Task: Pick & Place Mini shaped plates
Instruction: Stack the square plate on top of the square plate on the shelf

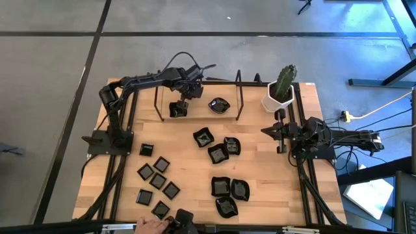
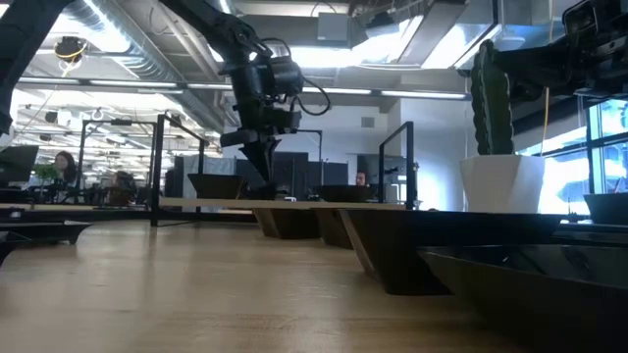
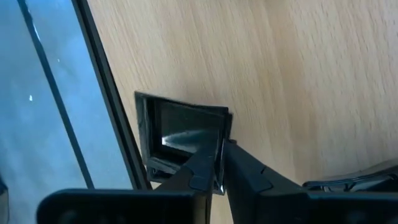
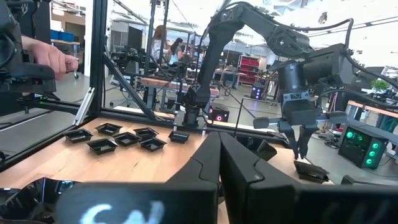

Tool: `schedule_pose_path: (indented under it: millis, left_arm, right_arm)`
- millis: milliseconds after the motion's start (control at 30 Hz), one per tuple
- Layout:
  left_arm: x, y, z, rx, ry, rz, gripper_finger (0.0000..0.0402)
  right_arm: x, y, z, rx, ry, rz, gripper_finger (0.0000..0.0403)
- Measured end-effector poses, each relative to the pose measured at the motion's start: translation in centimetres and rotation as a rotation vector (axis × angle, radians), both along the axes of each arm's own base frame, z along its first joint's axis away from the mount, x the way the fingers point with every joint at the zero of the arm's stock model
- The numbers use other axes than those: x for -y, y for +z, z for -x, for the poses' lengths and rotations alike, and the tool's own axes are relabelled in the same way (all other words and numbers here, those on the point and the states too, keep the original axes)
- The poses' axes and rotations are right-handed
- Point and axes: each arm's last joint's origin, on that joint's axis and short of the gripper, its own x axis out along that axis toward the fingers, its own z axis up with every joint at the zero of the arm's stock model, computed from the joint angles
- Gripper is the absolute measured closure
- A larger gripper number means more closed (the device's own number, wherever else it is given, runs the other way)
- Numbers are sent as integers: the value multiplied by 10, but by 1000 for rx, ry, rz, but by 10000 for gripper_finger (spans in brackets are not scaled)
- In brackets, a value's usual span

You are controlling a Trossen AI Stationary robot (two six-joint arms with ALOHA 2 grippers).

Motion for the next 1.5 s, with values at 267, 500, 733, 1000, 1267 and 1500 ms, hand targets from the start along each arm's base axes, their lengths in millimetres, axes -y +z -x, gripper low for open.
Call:
schedule_pose_path:
  millis: [267, 500, 733, 1000, 1267, 1500]
  left_arm:
    - [-1, 0, 1, -22, 30, -37, 347]
    - [-1, 1, -2, 12, 18, -30, 342]
    - [-7, 2, 1, 22, 71, -52, 351]
    - [-5, 15, -7, 117, 177, -45, 354]
    - [0, 29, -17, 236, 199, 22, 373]
    - [-1, 15, -12, 193, 215, 36, 399]
  right_arm:
    - [0, 0, 0, 0, 0, 0, 397]
    - [0, 0, 0, 0, 0, 0, 397]
    - [0, 0, 0, 0, 1, -5, 397]
    - [0, 0, 0, -1, 0, 0, 397]
    - [0, 0, 0, 0, 2, -13, 397]
    - [0, 0, 0, 2, 2, -15, 397]
